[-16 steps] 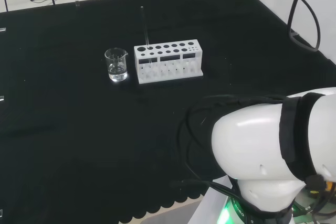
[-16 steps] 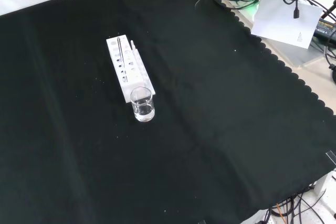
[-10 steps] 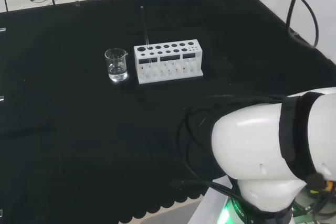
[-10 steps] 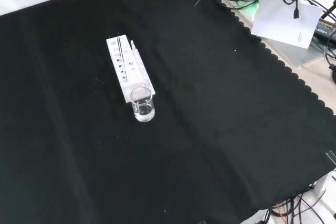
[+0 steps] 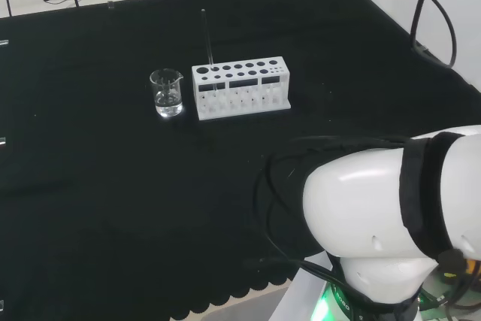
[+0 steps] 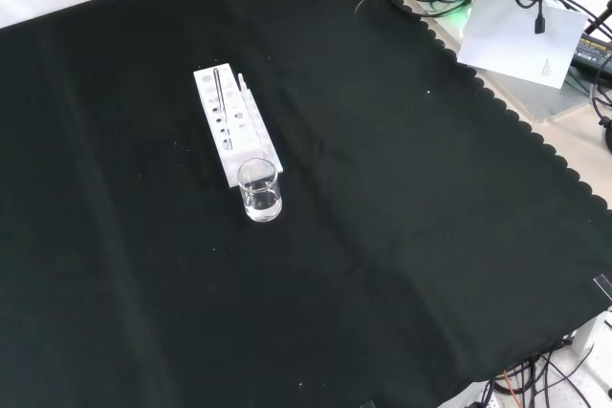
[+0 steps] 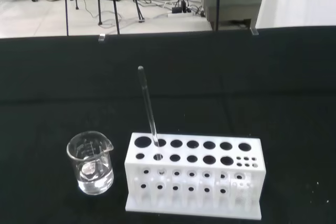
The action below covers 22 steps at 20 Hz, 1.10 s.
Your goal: Take the glass rod from the white test tube rack.
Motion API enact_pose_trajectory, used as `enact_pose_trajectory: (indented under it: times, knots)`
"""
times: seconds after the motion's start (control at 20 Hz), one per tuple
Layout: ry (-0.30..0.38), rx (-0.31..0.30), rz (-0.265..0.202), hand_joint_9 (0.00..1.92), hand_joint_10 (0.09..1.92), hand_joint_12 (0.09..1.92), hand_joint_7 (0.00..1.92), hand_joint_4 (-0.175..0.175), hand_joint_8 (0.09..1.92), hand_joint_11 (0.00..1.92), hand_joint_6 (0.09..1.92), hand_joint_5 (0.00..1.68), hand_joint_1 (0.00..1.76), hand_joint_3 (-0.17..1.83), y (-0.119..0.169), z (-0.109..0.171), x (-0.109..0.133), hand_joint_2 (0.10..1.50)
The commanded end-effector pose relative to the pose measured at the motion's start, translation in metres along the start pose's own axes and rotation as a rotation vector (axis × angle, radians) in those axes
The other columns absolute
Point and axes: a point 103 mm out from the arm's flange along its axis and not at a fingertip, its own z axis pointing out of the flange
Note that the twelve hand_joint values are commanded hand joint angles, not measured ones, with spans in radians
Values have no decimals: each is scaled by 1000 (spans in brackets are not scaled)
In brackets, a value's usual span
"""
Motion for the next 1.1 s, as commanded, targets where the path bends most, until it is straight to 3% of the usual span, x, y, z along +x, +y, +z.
enact_pose_trajectory:
  times: [0.05, 0.65, 0.9, 1.1]
  knots:
    - [-7, 27, -30, 0, 668, 1129, 0, -167, 403, 0, 87, 64, 554, -50, 15, 7, 6, 1154]
    - [13, 38, -16, 0, 808, 1269, 0, -168, 505, 0, 87, 78, 553, -90, 73, 9, 11, 1176]
    - [21, 62, -32, 0, 842, 1317, 0, -168, 535, 0, 87, 80, 561, -111, 97, 17, 13, 1178]
    - [-10, 58, -69, 0, 865, 1342, 0, -168, 554, 0, 87, 82, 569, -134, 114, 22, 18, 1184]
